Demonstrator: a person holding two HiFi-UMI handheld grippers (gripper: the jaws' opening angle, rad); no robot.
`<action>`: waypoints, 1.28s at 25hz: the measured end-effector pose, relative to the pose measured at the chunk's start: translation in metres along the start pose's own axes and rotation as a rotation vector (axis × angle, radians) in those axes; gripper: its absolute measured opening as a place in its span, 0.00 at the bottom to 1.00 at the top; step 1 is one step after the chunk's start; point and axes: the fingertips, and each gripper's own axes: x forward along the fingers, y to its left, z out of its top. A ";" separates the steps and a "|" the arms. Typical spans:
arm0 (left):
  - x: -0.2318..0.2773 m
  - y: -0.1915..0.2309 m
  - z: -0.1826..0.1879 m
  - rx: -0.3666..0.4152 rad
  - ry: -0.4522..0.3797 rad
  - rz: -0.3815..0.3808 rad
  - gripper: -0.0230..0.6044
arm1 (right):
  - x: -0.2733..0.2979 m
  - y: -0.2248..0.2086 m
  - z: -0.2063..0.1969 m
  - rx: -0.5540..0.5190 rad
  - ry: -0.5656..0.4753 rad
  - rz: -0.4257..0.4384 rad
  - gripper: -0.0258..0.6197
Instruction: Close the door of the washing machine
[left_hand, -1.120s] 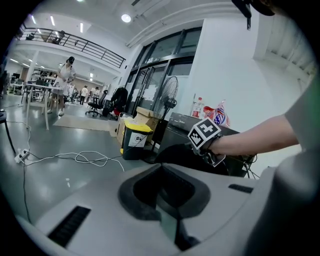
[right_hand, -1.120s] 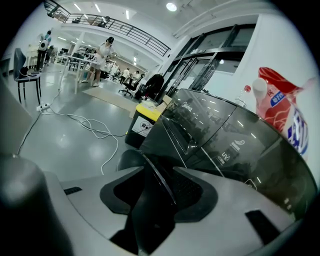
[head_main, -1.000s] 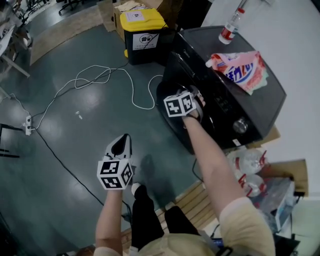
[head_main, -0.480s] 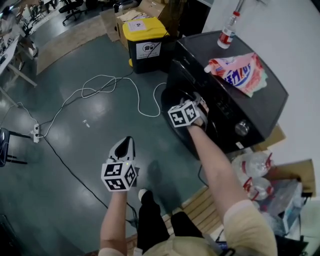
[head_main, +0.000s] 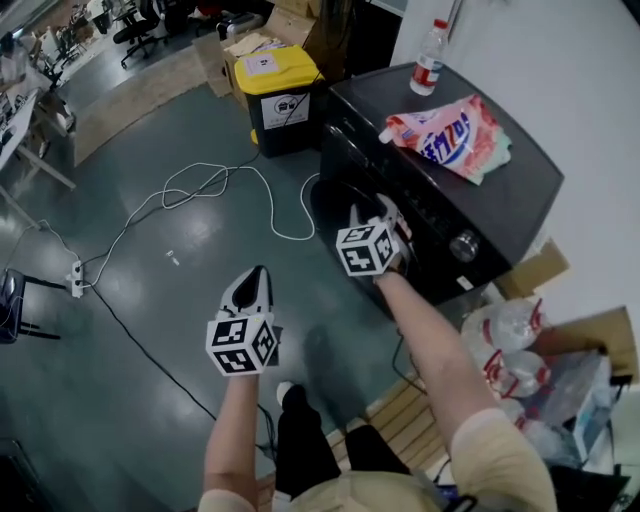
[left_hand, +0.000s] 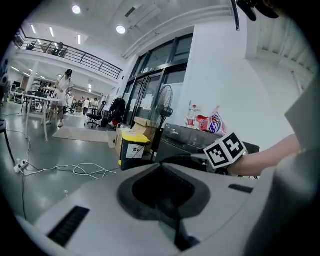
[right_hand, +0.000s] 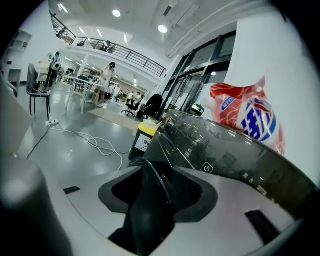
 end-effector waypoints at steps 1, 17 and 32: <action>0.001 -0.007 0.001 0.003 -0.005 -0.005 0.04 | -0.007 -0.003 0.000 0.011 -0.014 0.005 0.32; -0.002 -0.073 0.012 -0.042 -0.026 -0.054 0.04 | -0.095 -0.039 -0.022 0.191 -0.142 0.085 0.32; -0.029 -0.126 -0.001 0.014 -0.002 -0.072 0.04 | -0.181 -0.042 -0.047 0.288 -0.245 0.166 0.17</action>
